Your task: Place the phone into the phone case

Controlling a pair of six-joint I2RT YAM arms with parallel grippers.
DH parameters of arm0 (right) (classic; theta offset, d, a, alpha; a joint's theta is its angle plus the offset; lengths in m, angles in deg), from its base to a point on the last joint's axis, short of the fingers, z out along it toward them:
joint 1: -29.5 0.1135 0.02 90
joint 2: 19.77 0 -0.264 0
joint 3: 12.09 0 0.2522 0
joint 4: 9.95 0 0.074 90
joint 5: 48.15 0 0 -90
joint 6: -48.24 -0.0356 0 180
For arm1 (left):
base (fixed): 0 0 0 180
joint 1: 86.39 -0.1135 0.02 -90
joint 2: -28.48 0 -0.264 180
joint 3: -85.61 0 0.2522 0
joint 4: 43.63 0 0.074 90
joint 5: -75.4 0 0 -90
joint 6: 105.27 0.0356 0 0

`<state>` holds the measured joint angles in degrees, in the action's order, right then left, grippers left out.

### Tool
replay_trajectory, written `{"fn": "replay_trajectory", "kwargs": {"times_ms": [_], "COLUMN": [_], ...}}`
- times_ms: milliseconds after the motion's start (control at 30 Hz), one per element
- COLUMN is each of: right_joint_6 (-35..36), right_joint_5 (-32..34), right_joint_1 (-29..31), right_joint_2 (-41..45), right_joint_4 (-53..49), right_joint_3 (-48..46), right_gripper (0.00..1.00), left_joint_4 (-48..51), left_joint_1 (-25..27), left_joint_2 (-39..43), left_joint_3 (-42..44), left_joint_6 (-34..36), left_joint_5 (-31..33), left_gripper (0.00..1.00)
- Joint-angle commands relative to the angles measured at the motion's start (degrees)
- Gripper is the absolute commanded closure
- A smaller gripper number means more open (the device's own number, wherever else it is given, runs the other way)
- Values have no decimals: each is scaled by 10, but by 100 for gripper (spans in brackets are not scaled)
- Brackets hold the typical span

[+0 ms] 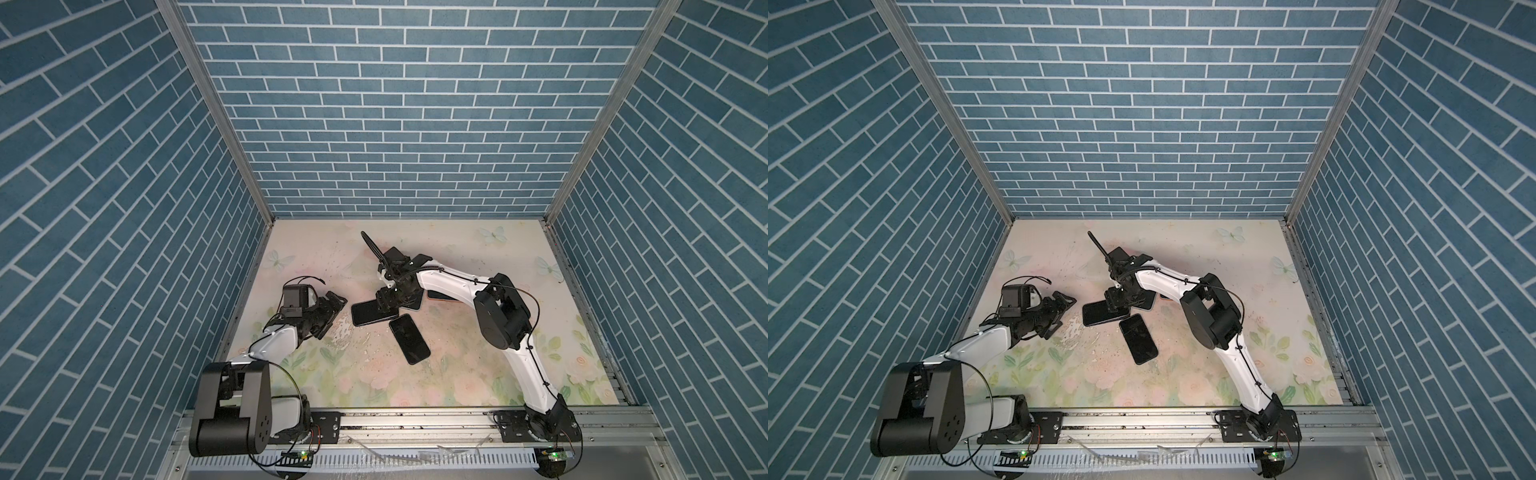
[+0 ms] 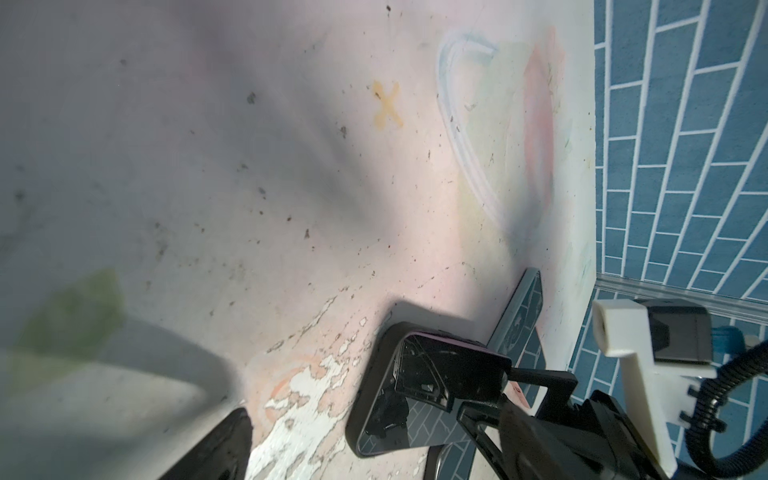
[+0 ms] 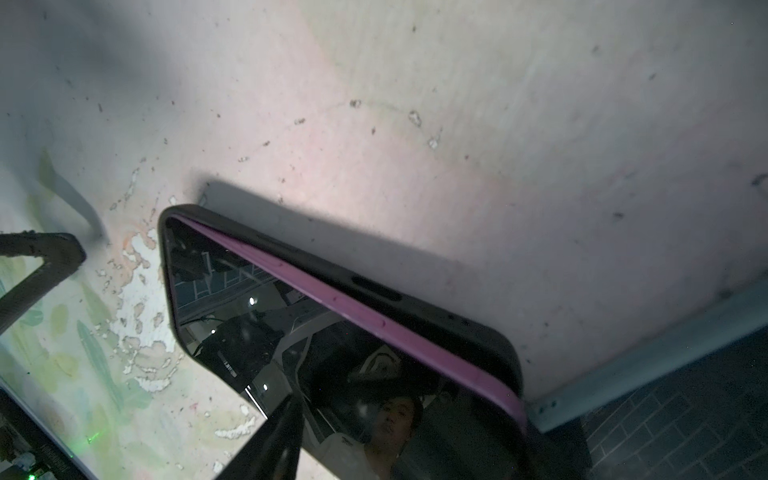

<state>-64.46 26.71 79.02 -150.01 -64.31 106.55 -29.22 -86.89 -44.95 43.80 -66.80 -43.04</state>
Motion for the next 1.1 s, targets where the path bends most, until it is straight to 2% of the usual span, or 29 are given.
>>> {"fn": "replay_trajectory", "kwargs": {"times_ms": [0,200,333,533,700,933,1067], "right_joint_6": [1,-6,-5,-1,5,11,6], "right_joint_5": [-4,-84,-103,-111,-82,13,28], "right_joint_1": [-1,2,9,19,25,24,24], "right_joint_2": [36,59,31,-14,-13,61,84], "right_joint_4": [-16,16,10,-8,-23,-25,-4], "right_joint_3": [-30,-42,-27,10,31,-1,-30], "right_gripper": [27,25,14,14,14,15,17], "left_joint_4": [5,-21,-35,4,21,27,45], "left_joint_1": [13,36,36,36,36,36,36], "left_joint_2": [-11,-35,-33,5,38,21,16], "left_joint_3": [-19,-26,-17,-9,0,-10,-19], "left_joint_6": [12,0,-23,-26,-35,-30,-13], "left_joint_5": [8,9,18,49,66,35,15], "left_gripper": [6,6,6,6,6,8,9]}}
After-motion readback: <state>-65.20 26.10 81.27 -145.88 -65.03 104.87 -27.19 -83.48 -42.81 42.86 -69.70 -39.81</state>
